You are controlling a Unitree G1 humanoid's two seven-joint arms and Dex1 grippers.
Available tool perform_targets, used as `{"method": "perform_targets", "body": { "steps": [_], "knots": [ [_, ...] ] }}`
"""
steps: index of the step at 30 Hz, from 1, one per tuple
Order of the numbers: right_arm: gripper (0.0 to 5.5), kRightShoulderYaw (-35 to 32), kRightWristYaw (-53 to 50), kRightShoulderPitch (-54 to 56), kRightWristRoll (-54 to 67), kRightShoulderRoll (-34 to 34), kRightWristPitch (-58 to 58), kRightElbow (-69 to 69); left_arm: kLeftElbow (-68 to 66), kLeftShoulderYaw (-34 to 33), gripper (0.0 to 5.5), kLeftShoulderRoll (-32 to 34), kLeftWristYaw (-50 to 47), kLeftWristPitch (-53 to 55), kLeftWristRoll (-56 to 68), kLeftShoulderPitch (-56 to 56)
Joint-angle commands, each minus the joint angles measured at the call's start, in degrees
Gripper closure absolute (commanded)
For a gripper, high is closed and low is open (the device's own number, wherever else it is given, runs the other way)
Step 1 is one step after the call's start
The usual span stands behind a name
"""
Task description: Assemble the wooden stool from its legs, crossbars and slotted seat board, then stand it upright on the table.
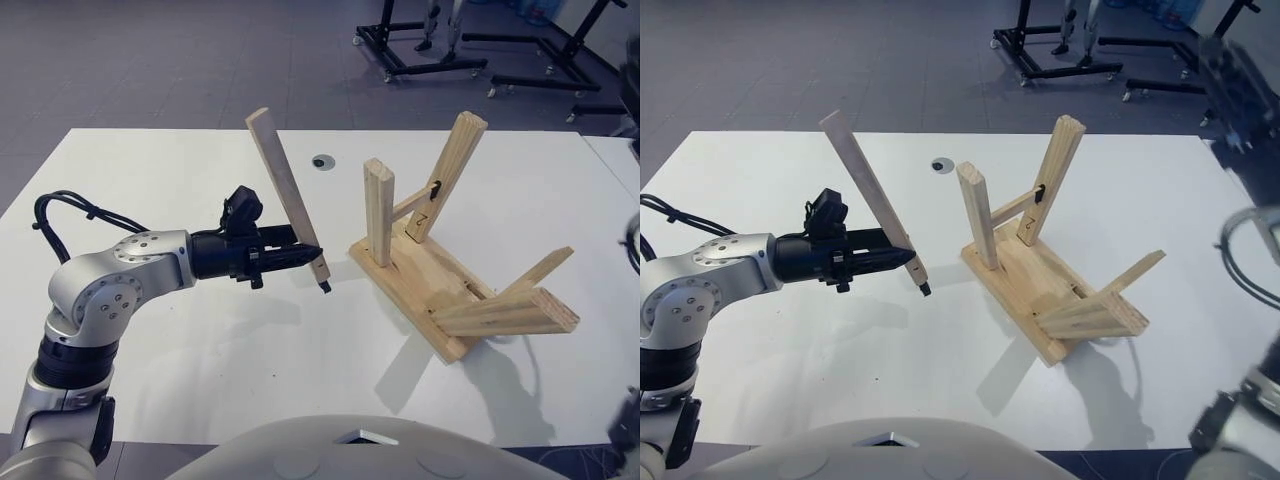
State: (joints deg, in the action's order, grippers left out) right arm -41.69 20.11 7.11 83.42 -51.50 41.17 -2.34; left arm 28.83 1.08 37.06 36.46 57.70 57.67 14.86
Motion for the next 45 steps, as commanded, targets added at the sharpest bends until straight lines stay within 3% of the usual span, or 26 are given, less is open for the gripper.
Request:
{"method": "perform_targets", "body": {
  "steps": [1,5,7,11,17,25,36,45],
  "knots": [
    [0.10,-8.04,12.81,-11.03,-13.21,-8.72,-0.39,10.40,1.25,-0.71,3.44,-0.23,-1.16,0.43,0.09,-0.78],
    [0.10,-5.64,31.46,-20.78,-28.94,-17.70,-3.45,18.43,1.82,-1.34,3.44,-0.68,-2.32,0.33,0.34,-1.63],
    [0.10,0.13,39.54,-27.82,-35.76,-16.40,-6.82,13.16,1.44,-1.04,3.44,-0.81,-2.18,0.30,0.14,-1.22],
    [0.10,10.45,43.80,-35.95,-47.39,-14.20,-12.24,6.17,0.95,-0.44,3.44,-0.72,-1.54,0.18,-0.50,-0.59],
    [0.10,19.92,41.90,-35.15,-56.14,-10.59,-13.21,3.11,0.84,-0.77,3.44,-0.95,-1.73,-0.08,-0.76,-1.36],
    [0.10,35.06,33.60,-22.17,-64.59,0.62,-14.33,3.92,0.62,0.21,3.44,-0.98,-0.76,-0.68,-2.23,-1.69],
    [0.10,44.52,32.59,-17.34,-63.27,8.43,-10.54,-3.32,0.83,1.33,3.44,-1.52,0.71,-2.10,-6.10,-2.76],
    [0.10,49.80,22.48,-9.96,-64.95,19.51,-6.25,-3.36,0.92,1.49,3.44,-2.28,0.73,-3.16,-8.38,-4.23]
  ]
}}
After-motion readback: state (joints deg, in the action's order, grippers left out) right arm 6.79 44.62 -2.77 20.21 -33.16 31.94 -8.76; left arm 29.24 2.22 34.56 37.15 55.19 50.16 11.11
